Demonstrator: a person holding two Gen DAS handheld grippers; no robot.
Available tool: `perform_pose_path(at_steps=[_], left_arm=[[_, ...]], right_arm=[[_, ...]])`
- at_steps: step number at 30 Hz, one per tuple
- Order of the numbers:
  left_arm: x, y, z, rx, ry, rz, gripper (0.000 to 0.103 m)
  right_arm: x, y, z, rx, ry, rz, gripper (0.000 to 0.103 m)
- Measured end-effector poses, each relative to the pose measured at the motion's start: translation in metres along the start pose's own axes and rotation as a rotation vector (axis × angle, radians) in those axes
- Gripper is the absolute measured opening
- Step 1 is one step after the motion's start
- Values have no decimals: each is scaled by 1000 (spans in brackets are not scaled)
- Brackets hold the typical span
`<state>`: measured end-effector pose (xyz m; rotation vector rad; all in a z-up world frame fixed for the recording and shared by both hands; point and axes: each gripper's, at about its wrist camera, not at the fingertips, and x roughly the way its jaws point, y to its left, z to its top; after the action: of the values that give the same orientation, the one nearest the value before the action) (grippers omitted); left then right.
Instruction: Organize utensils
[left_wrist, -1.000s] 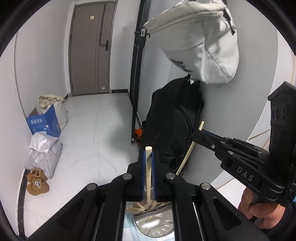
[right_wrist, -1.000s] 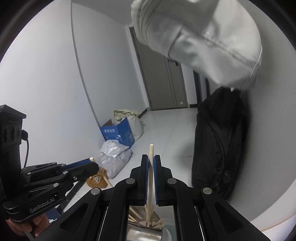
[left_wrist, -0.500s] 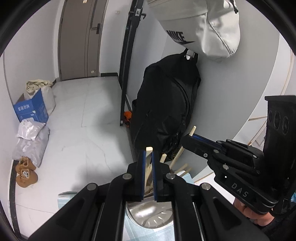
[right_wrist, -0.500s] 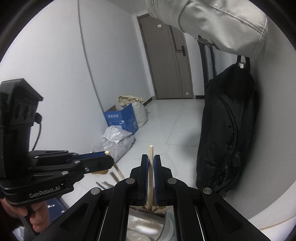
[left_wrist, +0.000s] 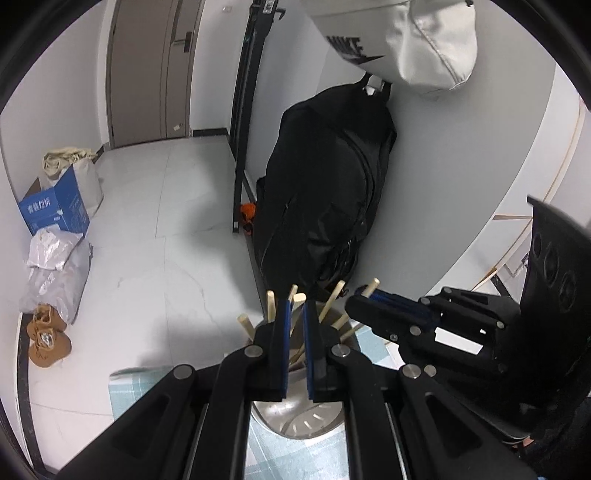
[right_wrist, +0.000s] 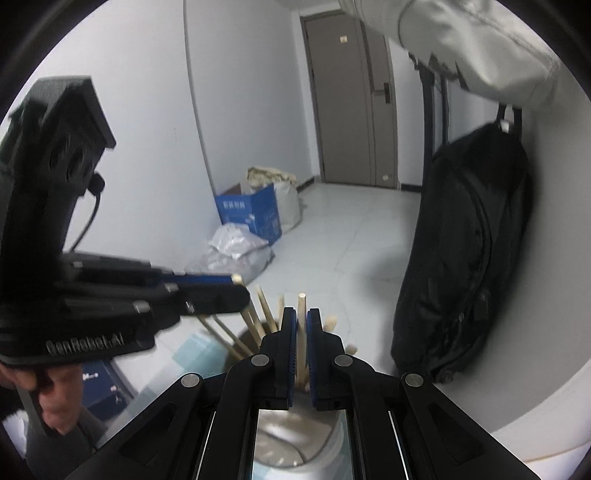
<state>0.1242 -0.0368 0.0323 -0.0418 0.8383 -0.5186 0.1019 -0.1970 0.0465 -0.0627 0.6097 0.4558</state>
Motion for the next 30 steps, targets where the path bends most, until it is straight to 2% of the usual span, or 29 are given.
perform_pose_path(at_steps=[5,6,8,9,11,13,14,15,16,18,20,22,23,25,27,30], left_arm=[[-7,13,0,-79,7,-62,3],[-10,15,2,-97,13,-59,3],[-21,16,2,-110,-21,-60,3],[-30,16,2,-111,-47,-50,3],[-43,14,2,-109,-81,-30,13],[-55,11,0,-119,-119,-10,39],[-63,9,-2,-125,-145,8,48],[-70,7,-4,-131,-171,33,62],[-76,4,-7,-133,-195,52,66],[-89,-4,-12,-123,-237,94,66],[-97,-10,-17,-114,-245,125,67],[-103,-12,-19,-112,-257,146,68],[-107,-14,-21,-113,-271,160,69],[-111,-15,-24,-121,-301,192,84],[-117,-18,-29,-125,-336,218,86],[-119,-21,-34,-106,-334,241,86]], right_arm=[[-3,-8,-9,54,21,18,9],[-5,-11,-9,73,22,25,13],[-20,-15,-8,117,-26,31,36],[-30,-16,-7,129,-58,16,57],[-46,-15,-6,134,-108,10,59],[-58,-13,-5,129,-128,5,60],[-65,-11,-5,131,-136,0,61],[-71,-10,-5,137,-146,3,66],[-75,-9,-6,142,-157,5,72],[-87,-5,-7,150,-188,-14,78],[-100,-2,-11,160,-226,-21,79],[-112,0,-15,169,-249,-25,87],[-116,2,-16,170,-256,-27,87],[-125,5,-21,166,-275,-28,89],[-131,9,-24,160,-283,-32,92],[-145,17,-30,144,-310,-36,95]])
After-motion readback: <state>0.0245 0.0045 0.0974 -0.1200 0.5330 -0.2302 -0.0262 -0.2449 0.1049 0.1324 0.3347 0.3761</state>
